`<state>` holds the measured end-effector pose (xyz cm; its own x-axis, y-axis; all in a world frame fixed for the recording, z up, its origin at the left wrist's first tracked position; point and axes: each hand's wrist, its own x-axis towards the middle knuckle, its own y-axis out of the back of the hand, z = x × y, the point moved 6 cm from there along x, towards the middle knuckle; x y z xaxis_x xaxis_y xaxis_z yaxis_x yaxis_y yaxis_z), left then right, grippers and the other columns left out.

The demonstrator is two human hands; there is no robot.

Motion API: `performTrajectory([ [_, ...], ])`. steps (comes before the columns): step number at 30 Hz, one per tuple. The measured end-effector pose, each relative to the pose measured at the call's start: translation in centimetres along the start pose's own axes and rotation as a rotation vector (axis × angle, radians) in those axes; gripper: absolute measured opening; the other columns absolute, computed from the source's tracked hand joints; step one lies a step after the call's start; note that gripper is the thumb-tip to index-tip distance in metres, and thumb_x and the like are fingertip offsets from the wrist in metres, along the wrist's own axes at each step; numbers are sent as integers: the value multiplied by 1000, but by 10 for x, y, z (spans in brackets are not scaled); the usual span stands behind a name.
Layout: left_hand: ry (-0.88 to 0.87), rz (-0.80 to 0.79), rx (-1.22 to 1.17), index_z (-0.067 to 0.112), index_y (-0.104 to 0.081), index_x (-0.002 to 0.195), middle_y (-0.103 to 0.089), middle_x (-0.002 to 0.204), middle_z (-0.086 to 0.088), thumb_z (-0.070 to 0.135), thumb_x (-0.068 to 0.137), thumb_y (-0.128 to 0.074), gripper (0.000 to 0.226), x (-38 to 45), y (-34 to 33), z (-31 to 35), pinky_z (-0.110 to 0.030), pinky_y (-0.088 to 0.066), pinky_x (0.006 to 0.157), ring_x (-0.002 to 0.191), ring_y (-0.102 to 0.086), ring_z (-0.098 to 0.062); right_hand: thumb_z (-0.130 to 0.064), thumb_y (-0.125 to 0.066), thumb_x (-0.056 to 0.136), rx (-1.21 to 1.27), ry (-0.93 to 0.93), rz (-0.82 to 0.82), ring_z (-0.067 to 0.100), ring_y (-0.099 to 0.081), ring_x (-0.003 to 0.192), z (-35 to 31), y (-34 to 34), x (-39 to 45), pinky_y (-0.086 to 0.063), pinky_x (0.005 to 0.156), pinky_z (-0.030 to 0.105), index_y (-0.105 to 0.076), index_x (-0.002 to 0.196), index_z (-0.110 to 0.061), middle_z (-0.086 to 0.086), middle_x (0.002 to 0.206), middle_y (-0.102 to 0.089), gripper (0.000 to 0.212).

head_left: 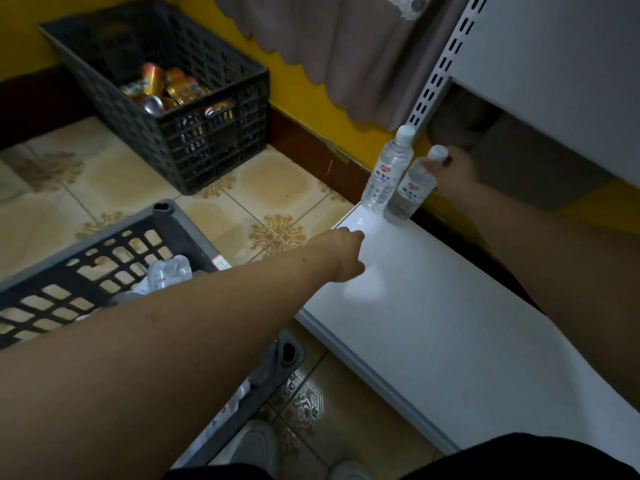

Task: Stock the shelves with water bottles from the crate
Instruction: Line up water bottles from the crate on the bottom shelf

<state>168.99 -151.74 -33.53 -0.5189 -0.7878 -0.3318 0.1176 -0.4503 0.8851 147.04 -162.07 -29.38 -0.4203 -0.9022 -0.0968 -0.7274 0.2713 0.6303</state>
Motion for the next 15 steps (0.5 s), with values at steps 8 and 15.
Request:
performTrajectory([
  [8, -33, 72, 30, 13, -38, 144, -51, 127, -13, 34, 97, -49, 52, -5, 6, -3, -44, -52, 89, 109, -56, -32, -34, -65, 91, -120, -53, -44, 29, -61, 109, -12, -3, 7, -53, 90, 43, -59, 123, -9, 13, 120, -62, 41],
  [15, -113, 88, 175, 15, -36, 145, -51, 129, -12, 33, 98, -47, 51, -7, 5, -4, -40, -52, 80, 107, -57, -31, -42, -65, 89, -228, -21, -38, 28, -62, 110, -9, -5, 6, -44, 76, 30, -62, 116, -8, 12, 117, -65, 44],
])
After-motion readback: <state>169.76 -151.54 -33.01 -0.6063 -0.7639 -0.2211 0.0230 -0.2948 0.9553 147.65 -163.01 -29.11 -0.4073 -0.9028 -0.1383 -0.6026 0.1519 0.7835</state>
